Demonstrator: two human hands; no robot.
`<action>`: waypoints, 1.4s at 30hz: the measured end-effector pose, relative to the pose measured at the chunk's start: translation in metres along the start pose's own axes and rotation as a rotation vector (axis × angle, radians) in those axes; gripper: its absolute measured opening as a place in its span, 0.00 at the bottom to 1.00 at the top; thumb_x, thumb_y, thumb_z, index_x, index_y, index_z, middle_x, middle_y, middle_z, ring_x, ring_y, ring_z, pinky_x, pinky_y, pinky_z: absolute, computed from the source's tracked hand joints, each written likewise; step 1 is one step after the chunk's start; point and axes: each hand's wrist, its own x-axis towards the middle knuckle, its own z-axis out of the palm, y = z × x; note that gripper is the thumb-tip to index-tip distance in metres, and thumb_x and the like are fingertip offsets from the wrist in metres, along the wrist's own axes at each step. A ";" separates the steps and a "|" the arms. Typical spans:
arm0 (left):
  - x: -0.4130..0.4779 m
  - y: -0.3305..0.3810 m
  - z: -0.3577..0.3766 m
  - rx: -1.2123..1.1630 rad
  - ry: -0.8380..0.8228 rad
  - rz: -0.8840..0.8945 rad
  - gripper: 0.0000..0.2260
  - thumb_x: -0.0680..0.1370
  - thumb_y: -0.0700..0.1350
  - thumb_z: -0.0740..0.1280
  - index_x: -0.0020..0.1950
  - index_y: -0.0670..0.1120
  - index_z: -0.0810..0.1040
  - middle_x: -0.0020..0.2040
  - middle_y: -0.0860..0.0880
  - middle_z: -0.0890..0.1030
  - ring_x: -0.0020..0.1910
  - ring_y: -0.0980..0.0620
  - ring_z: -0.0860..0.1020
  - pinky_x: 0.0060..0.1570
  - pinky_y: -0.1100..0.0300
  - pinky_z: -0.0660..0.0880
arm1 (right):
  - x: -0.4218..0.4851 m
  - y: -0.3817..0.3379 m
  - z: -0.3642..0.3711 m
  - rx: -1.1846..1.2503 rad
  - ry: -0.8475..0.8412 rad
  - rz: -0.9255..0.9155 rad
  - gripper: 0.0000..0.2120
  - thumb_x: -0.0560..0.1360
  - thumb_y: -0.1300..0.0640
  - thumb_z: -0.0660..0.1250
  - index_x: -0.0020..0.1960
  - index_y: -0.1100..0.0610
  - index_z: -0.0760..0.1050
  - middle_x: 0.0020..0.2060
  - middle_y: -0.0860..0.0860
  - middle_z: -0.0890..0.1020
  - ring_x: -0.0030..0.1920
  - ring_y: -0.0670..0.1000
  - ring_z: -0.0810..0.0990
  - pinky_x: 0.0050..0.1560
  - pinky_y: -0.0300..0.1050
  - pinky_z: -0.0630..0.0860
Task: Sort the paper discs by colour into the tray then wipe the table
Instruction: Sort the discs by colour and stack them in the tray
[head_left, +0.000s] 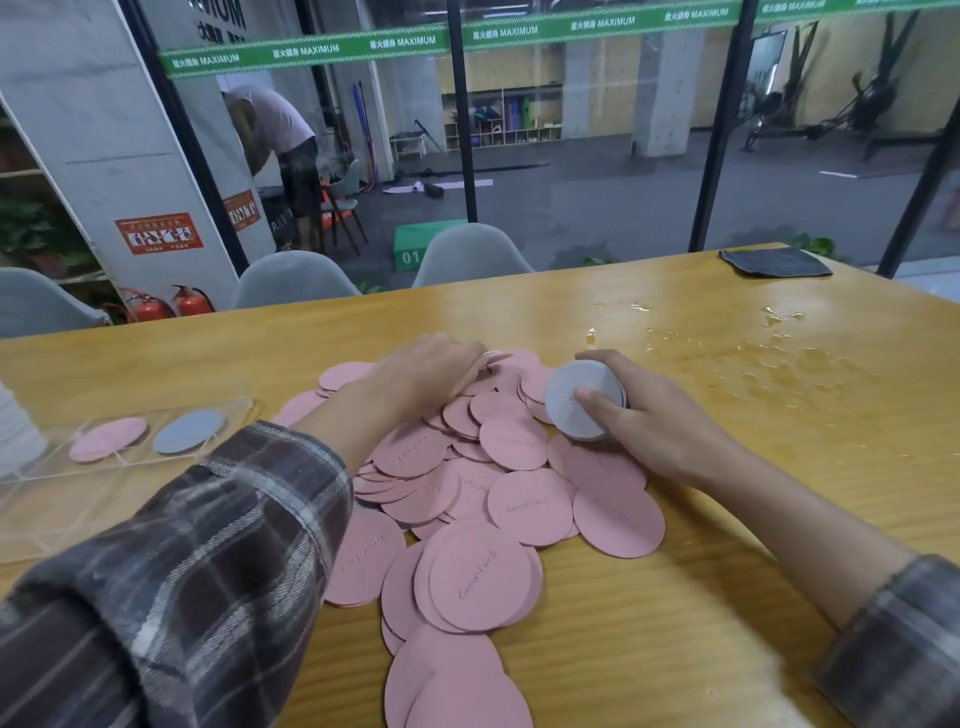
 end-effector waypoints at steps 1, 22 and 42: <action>-0.004 0.004 -0.003 0.010 -0.005 0.019 0.20 0.88 0.54 0.51 0.59 0.43 0.77 0.49 0.38 0.81 0.49 0.34 0.79 0.43 0.47 0.70 | 0.000 0.000 0.000 -0.002 0.005 0.001 0.19 0.84 0.47 0.61 0.74 0.45 0.68 0.59 0.50 0.78 0.57 0.52 0.76 0.46 0.29 0.70; -0.119 0.043 0.009 -0.674 0.379 0.001 0.04 0.79 0.45 0.75 0.53 0.47 0.86 0.59 0.53 0.83 0.60 0.57 0.77 0.59 0.73 0.68 | -0.011 -0.019 0.014 -0.017 0.036 -0.064 0.22 0.84 0.47 0.61 0.77 0.44 0.64 0.60 0.50 0.78 0.59 0.52 0.75 0.55 0.43 0.68; -0.126 0.044 -0.008 -1.277 0.484 -0.259 0.12 0.72 0.38 0.81 0.52 0.48 0.85 0.45 0.52 0.88 0.46 0.53 0.86 0.50 0.57 0.82 | -0.015 -0.048 0.029 0.151 -0.013 -0.144 0.11 0.86 0.51 0.58 0.66 0.43 0.72 0.44 0.46 0.80 0.34 0.44 0.77 0.38 0.46 0.74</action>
